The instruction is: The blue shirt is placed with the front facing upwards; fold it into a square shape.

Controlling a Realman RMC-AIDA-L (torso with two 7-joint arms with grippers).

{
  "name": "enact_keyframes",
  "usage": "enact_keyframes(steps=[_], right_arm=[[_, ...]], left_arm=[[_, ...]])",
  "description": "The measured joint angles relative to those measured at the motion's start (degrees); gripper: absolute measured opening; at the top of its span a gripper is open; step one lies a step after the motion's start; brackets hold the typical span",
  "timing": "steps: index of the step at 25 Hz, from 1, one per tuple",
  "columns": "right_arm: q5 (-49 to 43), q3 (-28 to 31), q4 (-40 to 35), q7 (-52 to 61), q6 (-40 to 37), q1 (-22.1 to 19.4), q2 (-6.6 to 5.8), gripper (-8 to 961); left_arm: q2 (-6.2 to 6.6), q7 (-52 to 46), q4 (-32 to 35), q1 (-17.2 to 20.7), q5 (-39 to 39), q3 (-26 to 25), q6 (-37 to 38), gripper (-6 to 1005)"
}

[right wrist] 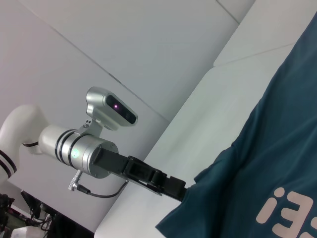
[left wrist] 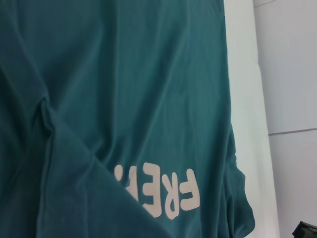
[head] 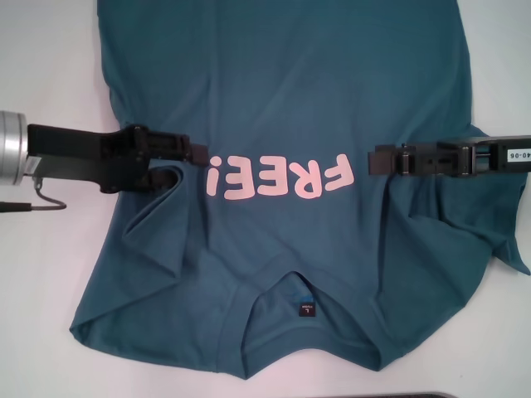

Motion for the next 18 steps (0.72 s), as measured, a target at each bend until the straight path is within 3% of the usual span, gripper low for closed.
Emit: enact_keyframes(steps=[7,13,17,18], right_arm=[[0.0,0.0,0.0,0.0,0.1,0.1,-0.04,865],[0.0,0.0,0.1,0.1,0.1,0.2,-0.04,861],[0.0,0.0,0.1,0.1,0.1,0.3,-0.04,858],[0.0,0.0,0.1,0.1,0.1,0.4,-0.04,857]], left_arm=[[-0.05,-3.0,-0.3,-0.5,2.8,5.4,-4.5,648],[-0.04,-1.9,-1.0,-0.4,2.7,5.3,-4.3,648],[1.01,-2.1,-1.1,0.6,2.1,3.5,-4.4,647],[1.94,-2.3,-1.1,1.4,2.3,2.8,-4.6,647]])
